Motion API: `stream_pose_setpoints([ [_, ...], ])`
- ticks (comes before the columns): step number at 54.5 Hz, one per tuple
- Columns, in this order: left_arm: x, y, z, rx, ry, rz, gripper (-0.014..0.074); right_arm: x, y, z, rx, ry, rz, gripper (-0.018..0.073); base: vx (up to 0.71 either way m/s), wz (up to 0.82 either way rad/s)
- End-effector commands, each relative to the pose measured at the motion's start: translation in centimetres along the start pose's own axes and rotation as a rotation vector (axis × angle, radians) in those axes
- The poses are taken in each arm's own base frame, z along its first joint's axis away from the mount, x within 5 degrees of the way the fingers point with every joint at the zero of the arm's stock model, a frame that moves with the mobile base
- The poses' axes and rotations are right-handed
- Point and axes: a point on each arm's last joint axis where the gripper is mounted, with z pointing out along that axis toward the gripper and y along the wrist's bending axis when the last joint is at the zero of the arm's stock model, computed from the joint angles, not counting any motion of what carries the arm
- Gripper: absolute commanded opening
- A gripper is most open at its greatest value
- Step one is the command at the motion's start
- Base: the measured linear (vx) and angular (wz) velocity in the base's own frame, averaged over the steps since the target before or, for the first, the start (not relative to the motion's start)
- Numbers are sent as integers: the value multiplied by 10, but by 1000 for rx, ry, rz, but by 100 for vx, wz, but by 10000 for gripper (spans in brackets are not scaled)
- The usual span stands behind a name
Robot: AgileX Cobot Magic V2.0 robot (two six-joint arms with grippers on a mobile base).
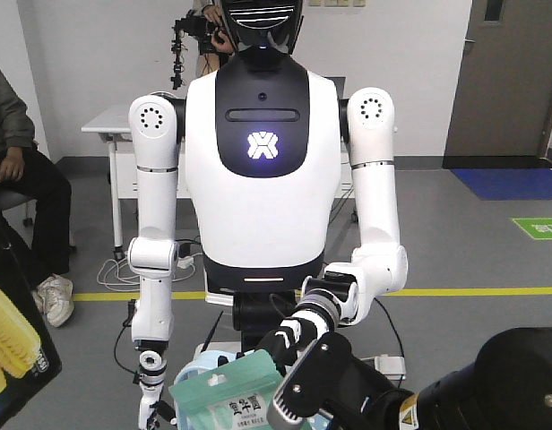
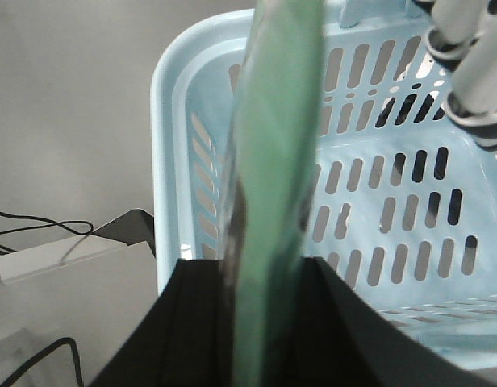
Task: Pick snacks and fruit into basket
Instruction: 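Lower the goji bag into the basket and open the right gripper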
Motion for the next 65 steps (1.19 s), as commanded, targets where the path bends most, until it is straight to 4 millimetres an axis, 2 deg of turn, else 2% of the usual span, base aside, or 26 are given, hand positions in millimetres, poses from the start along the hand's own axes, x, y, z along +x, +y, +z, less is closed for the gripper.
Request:
stream_pose_setpoints([
  [1,-11,-1,0,10,-31,-6,-7,-12,0,-11,19,-87,-5,-8,0,0],
  [42,-11,-1,0,10,-31,-6,-7,-16,-12,22,15,-75,-20,7,0,0],
  [65,-11,-1,0,10,-31,-6,-7,-16,-14,26,18,-68,-37,79,0,0],
])
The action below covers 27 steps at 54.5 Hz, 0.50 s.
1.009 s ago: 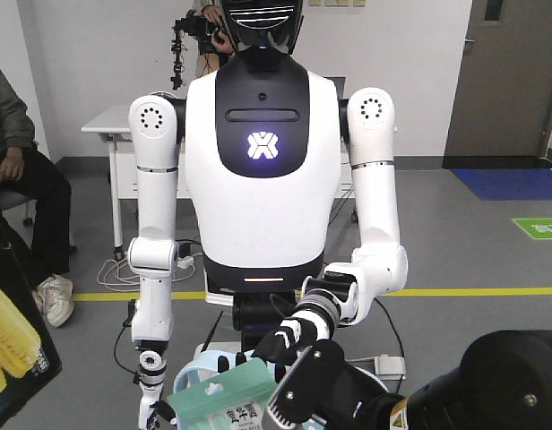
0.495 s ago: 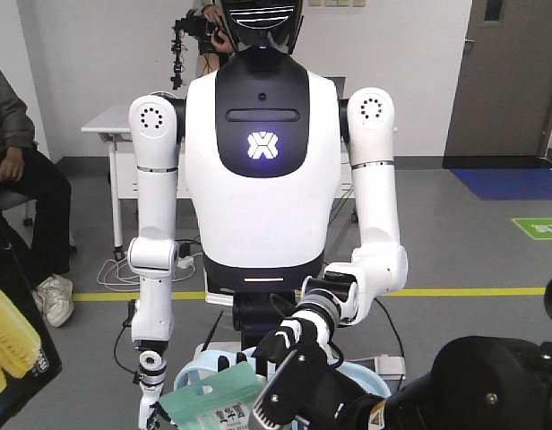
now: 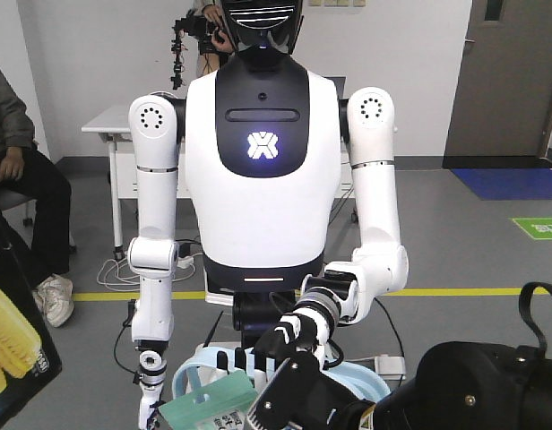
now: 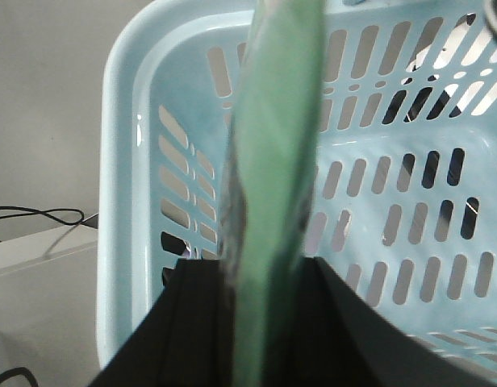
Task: Pick snacks and fruit into basket
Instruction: 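Lower the goji bag into the basket and open the right gripper, then lift the right gripper up out of the basket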
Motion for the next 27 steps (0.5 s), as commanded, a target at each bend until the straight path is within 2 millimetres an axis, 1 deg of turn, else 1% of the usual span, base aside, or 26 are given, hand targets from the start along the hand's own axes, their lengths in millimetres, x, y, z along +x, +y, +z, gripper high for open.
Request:
stream_pose_setpoints([
  [1,-11,-1,0,10,-31,-6,-7,-14,0,-17,35,-102,-13,85,0,0],
  [7,-11,-1,0,10,-31,-6,-7,-14,0,-17,35,-102,-13,136,0,0],
  [8,-11,-1,0,10,-31,-6,-7,-14,0,-17,35,-102,-13,206,0,0],
  [20,-11,-1,0,10,-31,-6,-7,-14,0,-17,34,-101,-13,368,0,0],
  [27,-11,-1,0,10,-31,-6,-7,-14,0,-17,32,-99,-13,440,0,0],
])
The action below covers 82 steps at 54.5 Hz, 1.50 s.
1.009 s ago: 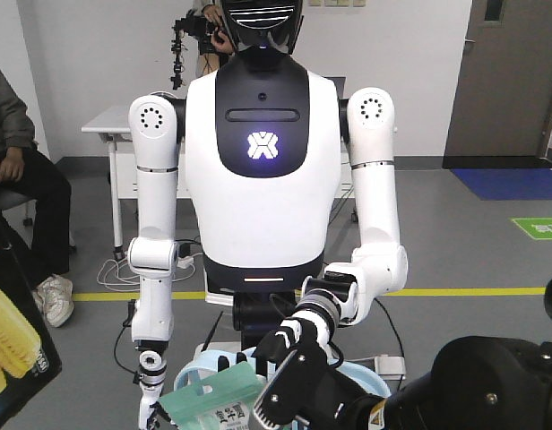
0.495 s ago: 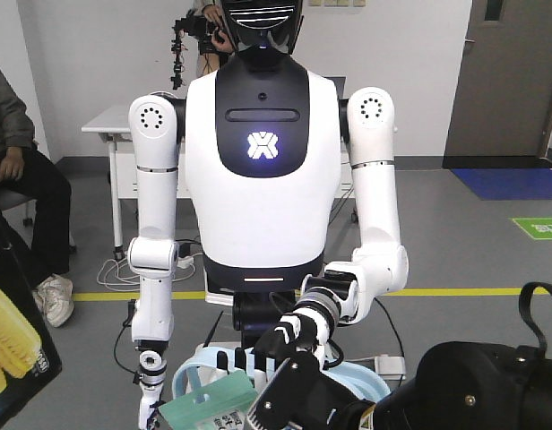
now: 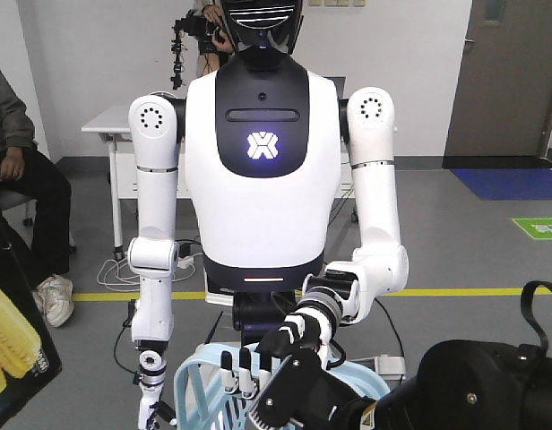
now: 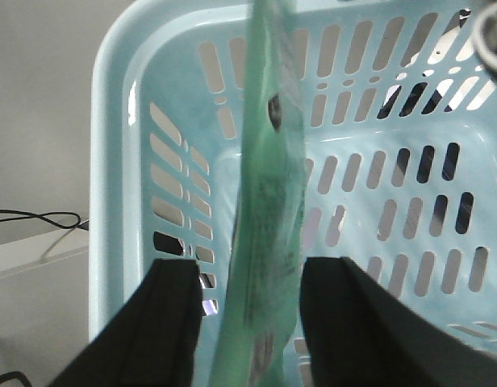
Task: Pick snacks and fruit into basket
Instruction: 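Lift the right gripper up out of the basket, then lower the Franzzi box with the left gripper toward the basket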
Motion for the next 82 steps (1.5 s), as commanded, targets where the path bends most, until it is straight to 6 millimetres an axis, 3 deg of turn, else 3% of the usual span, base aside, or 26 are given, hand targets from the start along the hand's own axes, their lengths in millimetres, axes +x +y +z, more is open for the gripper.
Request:
stream_pose_setpoints([
  [1,-11,-1,0,10,-31,-6,-7,-13,1,-17,29,-94,-11,449,0,0],
  [17,-11,-1,0,10,-31,-6,-7,-13,1,-18,29,-98,-9,471,0,0],
  [29,-11,-1,0,11,-31,-6,-7,-15,6,-35,44,-147,-1,444,0,0],
  [38,-11,-1,0,11,-31,-6,-7,-16,14,-60,64,-214,-20,321,0,0],
  [54,-10,-2,1,21,-25,-7,-7,-14,30,-108,110,-356,-65,-15,0,0],
  [69,4,-14,21,160,62,-16,-7,-14,39,-147,199,-541,-89,-10,0,0],
  [82,21,-18,41,215,153,-37,-7,-14,42,-165,247,-636,-93,-8,0,0],
])
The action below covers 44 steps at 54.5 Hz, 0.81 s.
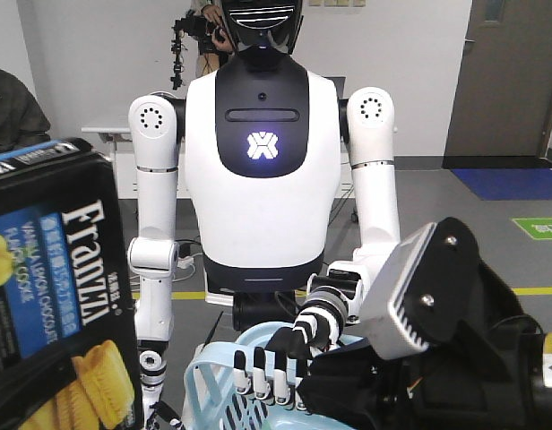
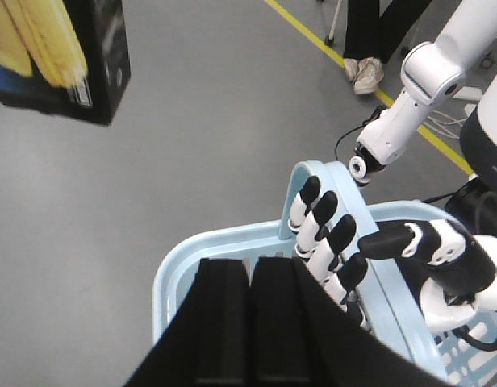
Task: Pick snacks and fruit into basket
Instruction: 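Lower the Franzzi box with the left gripper toward the basket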
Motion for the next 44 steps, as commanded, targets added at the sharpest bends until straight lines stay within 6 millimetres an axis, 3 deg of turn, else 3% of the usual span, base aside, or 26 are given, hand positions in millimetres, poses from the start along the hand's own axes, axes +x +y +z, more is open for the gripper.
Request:
stream_pose_setpoints([
  [1,-6,-3,8,51,-3,-26,-7,-19,-4,-18,68,-147,3,-8,0,0],
  [28,15,1,33,63,118,-173,0,-27,-7,-29,127,-245,34,-8,0,0],
  [39,47,8,31,-28,206,-219,1,-36,-10,-43,198,-359,24,-8,0,0],
  [44,62,10,28,-67,237,-330,1,-39,-10,-49,220,-396,23,-8,0,0],
])
